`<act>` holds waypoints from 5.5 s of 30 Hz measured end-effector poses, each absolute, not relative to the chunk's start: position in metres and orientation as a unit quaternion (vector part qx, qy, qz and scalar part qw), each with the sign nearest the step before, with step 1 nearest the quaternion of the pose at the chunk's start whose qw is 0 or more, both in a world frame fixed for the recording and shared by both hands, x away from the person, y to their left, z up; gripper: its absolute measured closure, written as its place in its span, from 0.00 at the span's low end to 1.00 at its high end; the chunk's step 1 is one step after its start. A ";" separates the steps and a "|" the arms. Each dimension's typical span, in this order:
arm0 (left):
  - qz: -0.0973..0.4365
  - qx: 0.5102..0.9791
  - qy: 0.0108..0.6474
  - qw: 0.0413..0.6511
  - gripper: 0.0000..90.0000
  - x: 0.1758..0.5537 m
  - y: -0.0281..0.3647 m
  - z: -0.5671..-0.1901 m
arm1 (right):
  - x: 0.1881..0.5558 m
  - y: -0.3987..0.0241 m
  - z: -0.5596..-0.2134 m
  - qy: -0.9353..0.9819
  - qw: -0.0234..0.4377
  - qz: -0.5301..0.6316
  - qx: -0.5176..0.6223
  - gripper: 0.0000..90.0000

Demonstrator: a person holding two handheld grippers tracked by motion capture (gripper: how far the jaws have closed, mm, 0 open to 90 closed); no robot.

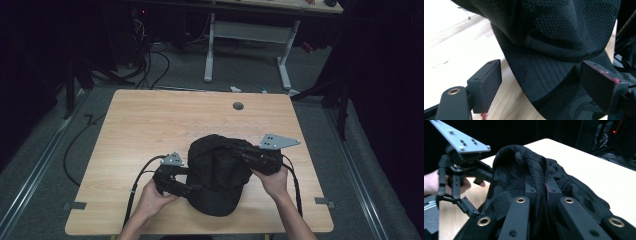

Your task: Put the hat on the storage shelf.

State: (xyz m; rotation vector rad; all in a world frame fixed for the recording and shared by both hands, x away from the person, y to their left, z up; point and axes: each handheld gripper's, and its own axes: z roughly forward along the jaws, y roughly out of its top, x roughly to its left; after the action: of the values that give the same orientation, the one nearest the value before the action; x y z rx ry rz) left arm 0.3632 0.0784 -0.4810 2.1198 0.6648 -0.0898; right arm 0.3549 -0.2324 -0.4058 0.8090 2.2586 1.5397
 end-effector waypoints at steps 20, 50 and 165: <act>-0.067 0.846 0.247 0.468 0.54 0.362 0.088 -0.475 | 0.356 -0.228 -0.399 0.776 0.155 0.556 0.253 0.92; -0.132 0.810 0.221 0.527 0.95 0.359 0.109 -0.456 | 0.355 -0.232 -0.397 0.769 0.182 0.559 0.252 0.82; 0.137 0.727 0.371 0.562 0.96 0.435 0.124 -0.408 | 0.351 -0.295 -0.531 0.746 0.238 0.312 0.538 0.35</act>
State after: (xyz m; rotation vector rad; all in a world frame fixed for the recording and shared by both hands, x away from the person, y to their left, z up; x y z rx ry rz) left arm 0.4353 0.1239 -0.4080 1.7115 0.8728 0.3233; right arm 0.3508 -0.2950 -0.5310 1.4739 2.0430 0.8561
